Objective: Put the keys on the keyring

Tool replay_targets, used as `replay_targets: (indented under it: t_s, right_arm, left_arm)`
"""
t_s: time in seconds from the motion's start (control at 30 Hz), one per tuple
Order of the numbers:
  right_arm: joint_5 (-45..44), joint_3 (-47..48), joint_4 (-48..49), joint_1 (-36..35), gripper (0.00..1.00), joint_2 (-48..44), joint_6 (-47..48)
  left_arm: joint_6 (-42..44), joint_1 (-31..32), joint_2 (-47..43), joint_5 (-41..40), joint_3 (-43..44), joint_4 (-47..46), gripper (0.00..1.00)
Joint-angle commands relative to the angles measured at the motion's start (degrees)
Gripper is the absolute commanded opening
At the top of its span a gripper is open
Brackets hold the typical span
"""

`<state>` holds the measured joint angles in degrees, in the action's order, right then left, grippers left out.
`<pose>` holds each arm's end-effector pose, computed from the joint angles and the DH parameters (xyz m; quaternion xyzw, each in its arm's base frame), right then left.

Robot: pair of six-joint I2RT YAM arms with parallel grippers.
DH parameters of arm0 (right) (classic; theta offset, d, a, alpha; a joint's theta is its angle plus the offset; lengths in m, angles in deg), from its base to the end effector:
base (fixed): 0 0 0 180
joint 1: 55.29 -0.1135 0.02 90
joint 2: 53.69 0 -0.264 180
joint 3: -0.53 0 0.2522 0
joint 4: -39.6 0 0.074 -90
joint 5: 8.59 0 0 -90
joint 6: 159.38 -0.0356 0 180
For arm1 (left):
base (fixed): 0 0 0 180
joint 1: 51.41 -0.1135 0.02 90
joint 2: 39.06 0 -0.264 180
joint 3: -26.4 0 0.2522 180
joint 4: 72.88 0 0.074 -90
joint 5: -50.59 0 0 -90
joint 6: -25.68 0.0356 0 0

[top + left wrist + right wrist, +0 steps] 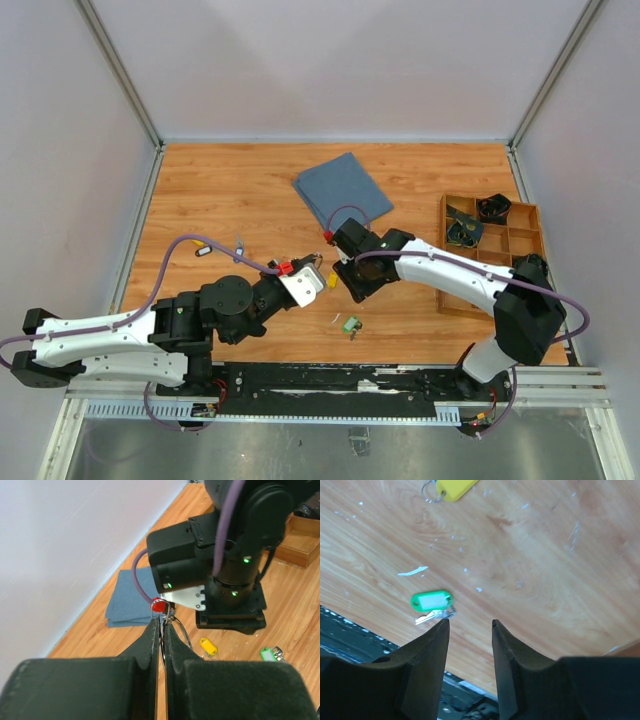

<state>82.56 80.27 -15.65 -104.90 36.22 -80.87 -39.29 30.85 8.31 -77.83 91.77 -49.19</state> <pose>0.2025 0.2392 0.2333 -0.3211 0.9228 0.1166 0.1783 0.0465 -0.1778 0.3756 0.4329 0.5928 -0.0894 0.6732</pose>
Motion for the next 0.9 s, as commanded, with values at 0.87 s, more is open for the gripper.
replay_targets:
  t_s: [0.87]
  right_arm:
    - [-7.0, -7.9, 5.2, -8.1, 0.25, 5.7, -25.3]
  left_arm:
    - [-0.1, -0.2, -1.0, 0.4, -0.9, -3.3, 0.01]
